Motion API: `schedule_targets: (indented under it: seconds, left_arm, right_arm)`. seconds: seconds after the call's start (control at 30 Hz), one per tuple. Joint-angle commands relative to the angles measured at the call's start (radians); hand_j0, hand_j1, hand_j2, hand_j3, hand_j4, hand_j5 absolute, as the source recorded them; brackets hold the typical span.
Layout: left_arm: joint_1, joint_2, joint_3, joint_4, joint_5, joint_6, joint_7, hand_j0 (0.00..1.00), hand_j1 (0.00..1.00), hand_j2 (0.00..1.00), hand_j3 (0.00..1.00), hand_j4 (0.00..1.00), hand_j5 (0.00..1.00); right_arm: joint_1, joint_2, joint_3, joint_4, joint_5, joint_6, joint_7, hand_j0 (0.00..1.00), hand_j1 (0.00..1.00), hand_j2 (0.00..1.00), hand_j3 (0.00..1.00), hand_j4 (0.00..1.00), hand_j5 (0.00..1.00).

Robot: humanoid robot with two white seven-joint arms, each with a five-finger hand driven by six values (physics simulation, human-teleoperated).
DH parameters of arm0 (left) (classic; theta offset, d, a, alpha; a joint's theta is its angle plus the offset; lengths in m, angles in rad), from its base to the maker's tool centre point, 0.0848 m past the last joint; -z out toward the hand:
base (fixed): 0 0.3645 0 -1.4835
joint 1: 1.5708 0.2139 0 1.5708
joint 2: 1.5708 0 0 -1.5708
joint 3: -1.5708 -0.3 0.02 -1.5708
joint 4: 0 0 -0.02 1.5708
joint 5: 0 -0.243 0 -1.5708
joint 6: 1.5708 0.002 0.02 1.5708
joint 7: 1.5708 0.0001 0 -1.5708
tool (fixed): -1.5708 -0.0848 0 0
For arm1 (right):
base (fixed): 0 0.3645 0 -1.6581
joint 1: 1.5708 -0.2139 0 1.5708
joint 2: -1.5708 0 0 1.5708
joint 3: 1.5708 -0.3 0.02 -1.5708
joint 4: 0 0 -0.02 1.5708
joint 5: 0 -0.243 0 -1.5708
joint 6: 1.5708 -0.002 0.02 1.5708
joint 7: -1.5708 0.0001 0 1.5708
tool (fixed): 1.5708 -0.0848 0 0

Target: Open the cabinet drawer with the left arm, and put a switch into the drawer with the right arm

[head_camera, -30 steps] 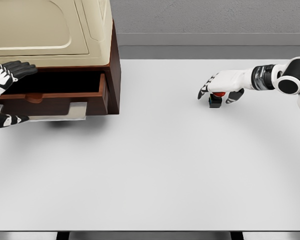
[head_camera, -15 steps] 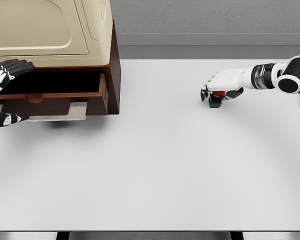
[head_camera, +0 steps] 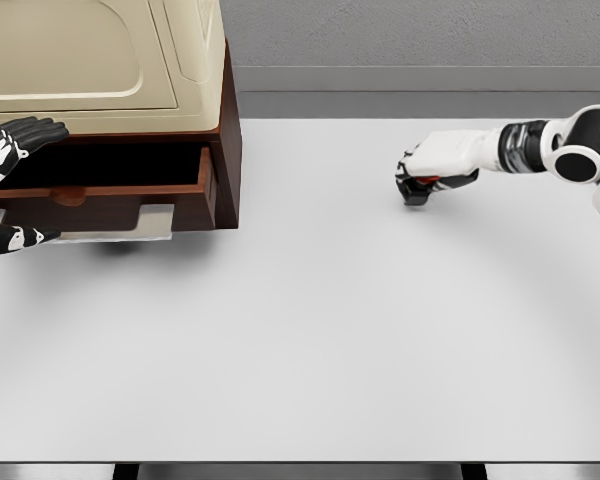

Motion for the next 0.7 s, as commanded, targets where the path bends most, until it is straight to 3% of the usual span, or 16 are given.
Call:
schedule_targets:
  seconds: [0.0,0.1,0.17,0.3,0.53,0.67]
  left_arm:
    - [0.000,0.001,0.000,0.000,0.007,0.002,0.001,1.00,1.00,1.00,1.00,1.00,1.00]
    - [0.000,-0.001,0.000,0.000,0.007,0.002,0.001,1.00,1.00,1.00,1.00,1.00,1.00]
    - [0.000,-0.001,0.000,0.000,0.007,0.002,0.001,1.00,1.00,1.00,1.00,1.00,1.00]
    - [0.000,-0.001,0.000,0.000,0.007,0.002,0.001,1.00,1.00,1.00,1.00,1.00,1.00]
    - [0.000,-0.001,0.000,0.000,0.007,0.002,0.001,1.00,1.00,1.00,1.00,1.00,1.00]
    - [0.000,-0.001,0.000,0.001,0.007,0.002,0.001,1.00,1.00,1.00,1.00,1.00,1.00]
  right_arm:
    - [0.002,-0.006,-0.030,-0.076,-0.012,0.003,-0.001,0.38,0.38,0.38,0.38,0.38,0.38]
    - [0.005,-0.042,-0.031,-0.214,-0.017,0.003,-0.001,0.35,0.35,0.35,0.35,0.35,0.35]
    - [0.003,-0.095,-0.033,-0.311,-0.092,0.003,-0.001,0.34,0.34,0.34,0.34,0.34,0.34]
    - [0.000,-0.109,-0.051,-0.469,-0.098,0.003,-0.001,0.34,0.34,0.34,0.34,0.34,0.34]
    - [-0.024,-0.094,-0.043,-0.570,-0.100,0.003,-0.001,0.34,0.34,0.34,0.34,0.34,0.34]
    - [-0.055,-0.043,-0.036,-0.574,-0.096,0.003,-0.001,0.34,0.34,0.34,0.34,0.34,0.34]
